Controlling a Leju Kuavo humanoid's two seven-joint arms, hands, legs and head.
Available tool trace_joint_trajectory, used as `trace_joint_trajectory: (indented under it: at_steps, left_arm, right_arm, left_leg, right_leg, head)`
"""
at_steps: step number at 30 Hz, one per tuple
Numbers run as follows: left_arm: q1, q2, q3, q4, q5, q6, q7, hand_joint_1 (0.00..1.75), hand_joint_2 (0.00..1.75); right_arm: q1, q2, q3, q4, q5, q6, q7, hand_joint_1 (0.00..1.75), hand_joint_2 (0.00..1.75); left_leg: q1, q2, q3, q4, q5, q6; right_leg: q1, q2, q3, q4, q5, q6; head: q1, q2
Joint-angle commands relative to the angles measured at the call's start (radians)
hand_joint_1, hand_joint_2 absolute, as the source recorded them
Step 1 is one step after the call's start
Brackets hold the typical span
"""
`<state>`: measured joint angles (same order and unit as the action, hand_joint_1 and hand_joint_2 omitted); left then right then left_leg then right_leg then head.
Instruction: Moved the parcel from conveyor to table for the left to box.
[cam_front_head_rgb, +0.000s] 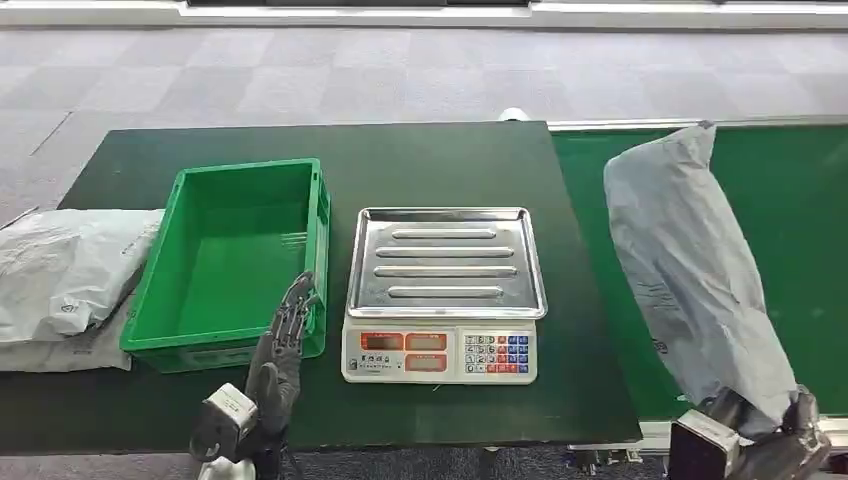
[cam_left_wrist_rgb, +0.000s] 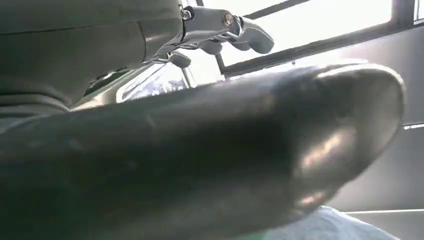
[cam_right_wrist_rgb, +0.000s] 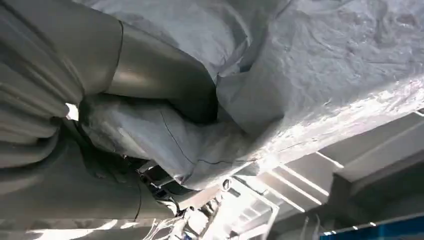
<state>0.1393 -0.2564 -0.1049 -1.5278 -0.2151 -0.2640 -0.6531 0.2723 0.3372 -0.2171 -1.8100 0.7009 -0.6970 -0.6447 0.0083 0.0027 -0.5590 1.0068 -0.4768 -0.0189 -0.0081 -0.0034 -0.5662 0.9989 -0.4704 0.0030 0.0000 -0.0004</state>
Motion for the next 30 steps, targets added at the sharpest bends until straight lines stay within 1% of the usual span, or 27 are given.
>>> trace_joint_trajectory:
  at_steps: [1,2,4,5,7,9,10,11,12,13,14,15,16,19,20,22,24,27,29,30]
  left_arm:
    - [-0.078,0.052,-0.086,0.147,0.013,-0.009,-0.022,0.0,0.0]
    - [-0.107,0.057,-0.101,0.177,0.017,-0.027,-0.024,0.0,0.0]
    - [-0.159,0.055,-0.112,0.238,0.022,-0.036,-0.026,0.0,0.0]
    - [-0.189,0.057,-0.12,0.278,0.029,-0.041,-0.03,0.0,0.0]
    - [-0.201,0.058,-0.122,0.294,0.033,-0.039,-0.033,0.0,0.0]
    - [-0.199,0.067,-0.128,0.29,0.04,-0.033,-0.04,0.0,0.0]
    - [-0.198,0.069,-0.128,0.287,0.041,-0.032,-0.04,0.0,0.0]
    - [-0.195,0.075,-0.131,0.28,0.047,-0.031,-0.04,0.0,0.0]
    - [-0.195,0.075,-0.131,0.28,0.047,-0.031,-0.04,0.0,0.0]
    - [-0.195,0.076,-0.132,0.281,0.047,-0.031,-0.04,0.0,0.0]
    - [-0.212,0.078,-0.138,0.303,0.052,-0.038,-0.038,0.0,0.0]
    - [-0.223,0.078,-0.141,0.318,0.055,-0.04,-0.041,0.0,0.0]
    - [-0.226,0.077,-0.142,0.323,0.056,-0.039,-0.041,0.0,0.0]
    - [-0.231,0.076,-0.144,0.329,0.056,-0.04,-0.042,0.0,0.0]
    - [-0.236,0.077,-0.146,0.338,0.058,-0.041,-0.045,0.0,0.0]
    - [-0.255,0.077,-0.157,0.368,0.07,-0.055,-0.045,0.0,0.0]
    - [-0.268,0.077,-0.167,0.383,0.077,-0.059,-0.045,0.0,0.0]
    - [-0.287,0.076,-0.181,0.404,0.083,-0.06,-0.045,0.0,0.0]
    - [-0.299,0.074,-0.194,0.416,0.093,-0.054,-0.045,0.0,0.0]
    - [-0.303,0.071,-0.2,0.419,0.097,-0.049,-0.045,0.0,0.0]
  right_arm:
    - [-0.131,-0.071,0.077,0.056,0.288,-0.001,0.132,1.75,1.75]
    - [-0.177,-0.077,0.063,0.096,0.396,-0.001,0.158,1.75,1.75]
    - [-0.242,-0.104,0.077,0.157,0.472,-0.001,0.205,1.75,1.75]
    - [-0.315,-0.134,0.102,0.248,0.586,-0.001,0.254,1.75,1.75]
    - [-0.363,-0.144,0.122,0.301,0.612,-0.001,0.266,1.75,1.75]
    - [-0.451,-0.169,0.188,0.404,0.714,-0.001,0.322,1.75,1.75]
    - [-0.478,-0.164,0.194,0.428,0.727,-0.001,0.336,1.75,1.75]
    - [-0.545,-0.195,0.269,0.515,0.779,-0.001,0.418,1.75,1.75]
    - [-0.545,-0.195,0.269,0.515,0.779,-0.001,0.418,1.75,1.75]
    - [-0.568,-0.192,0.275,0.538,0.785,-0.001,0.43,1.75,1.75]
    - [-0.593,-0.226,0.339,0.585,0.808,-0.001,0.477,1.75,1.75]
    - [-0.608,-0.241,0.375,0.597,0.839,-0.001,0.515,1.75,1.75]
    - [-0.615,-0.247,0.394,0.602,0.844,-0.001,0.529,1.75,1.75]
    - [-0.624,-0.242,0.403,0.612,0.857,-0.001,0.541,1.75,1.75]
    - [-0.636,-0.256,0.436,0.621,0.858,-0.001,0.559,1.75,1.75]
    - [-0.707,-0.278,0.519,0.656,0.87,-0.001,0.625,1.75,1.75]
    - [-0.737,-0.299,0.568,0.664,0.87,-0.001,0.671,1.75,1.75]
    - [-0.762,-0.301,0.598,0.658,0.866,-0.001,0.681,1.75,1.75]
    - [-0.81,-0.278,0.629,0.703,0.84,-0.001,0.643,1.75,1.75]
    - [-0.844,-0.246,0.659,0.761,0.807,-0.001,0.615,1.75,1.75]
  left_leg:
    - [0.0,0.002,0.001,-0.002,0.002,0.001]
    - [0.0,0.003,0.001,-0.002,0.001,0.0]
    - [0.0,0.002,0.0,-0.002,0.003,0.001]
    - [0.0,0.001,0.0,-0.002,0.003,0.001]
    - [0.0,0.003,0.0,-0.004,0.005,0.003]
    - [0.0,0.005,0.0,-0.002,0.005,0.003]
    - [0.0,0.008,0.0,-0.003,0.006,0.003]
    - [0.0,0.008,-0.001,-0.002,0.006,0.003]
    - [0.0,0.006,-0.005,-0.001,0.005,0.003]
    - [0.0,0.01,-0.005,-0.003,0.007,0.003]
    - [0.0,0.009,-0.006,-0.002,0.006,0.003]
    - [0.0,0.006,-0.003,-0.002,0.008,0.003]
    - [0.0,0.007,-0.001,-0.002,0.009,0.003]
    - [0.0,0.004,-0.003,-0.002,0.011,0.003]
    - [0.0,0.003,-0.003,-0.002,0.01,0.003]
    - [0.0,0.005,-0.003,-0.001,0.01,0.003]
    - [-0.001,0.004,-0.005,0.0,0.009,0.003]
    - [0.0,0.004,-0.006,-0.001,0.011,0.003]
    - [-0.001,0.003,-0.006,-0.001,0.011,0.003]
    - [0.0,0.004,-0.007,0.0,0.01,0.003]
  right_leg:
    - [0.0,0.002,0.0,-0.002,0.002,0.0]
    - [0.0,0.003,0.001,-0.002,0.002,0.0]
    - [0.0,0.002,0.0,-0.002,0.004,0.001]
    - [0.0,0.001,0.001,-0.002,0.003,0.001]
    - [0.0,0.003,0.001,-0.004,0.006,0.002]
    - [0.0,0.005,0.0,-0.002,0.007,0.002]
    - [0.0,0.008,-0.001,-0.003,0.009,0.003]
    - [0.0,0.008,-0.001,-0.002,0.009,0.003]
    - [0.0,0.006,0.0,-0.001,0.008,0.003]
    - [0.0,0.01,-0.002,-0.003,0.01,0.002]
    - [0.0,0.008,-0.002,-0.002,0.01,0.002]
    - [0.0,0.006,-0.002,-0.002,0.009,0.002]
    - [0.0,0.007,-0.002,-0.003,0.012,0.003]
    - [0.0,0.004,-0.003,-0.003,0.011,0.003]
    - [0.0,0.003,-0.003,-0.002,0.01,0.003]
    - [0.0,0.005,-0.004,-0.002,0.011,0.003]
    - [-0.001,0.004,-0.005,0.001,0.01,0.003]
    - [-0.001,0.004,-0.006,-0.001,0.012,0.003]
    - [-0.001,0.004,-0.006,-0.001,0.012,0.003]
    - [-0.001,0.004,-0.007,0.0,0.011,0.003]
  head:
    - [0.0,0.0]
    - [0.0,0.0]
    - [0.0,0.0]
    - [0.0,0.0]
    - [0.0,0.0]
    - [0.0,0.0]
    - [0.0,0.0]
    - [0.0,0.0]
    - [0.0,0.0]
    - [0.0,0.0]
    - [0.0,0.0]
    - [0.0,0.0]
    - [0.0,0.0]
    - [0.0,0.0]
    - [0.0,0.0]
    - [0.0,0.0]
    - [0.0,0.0]
    - [0.0,0.0]
    - [0.0,0.0]
    - [0.0,0.0]
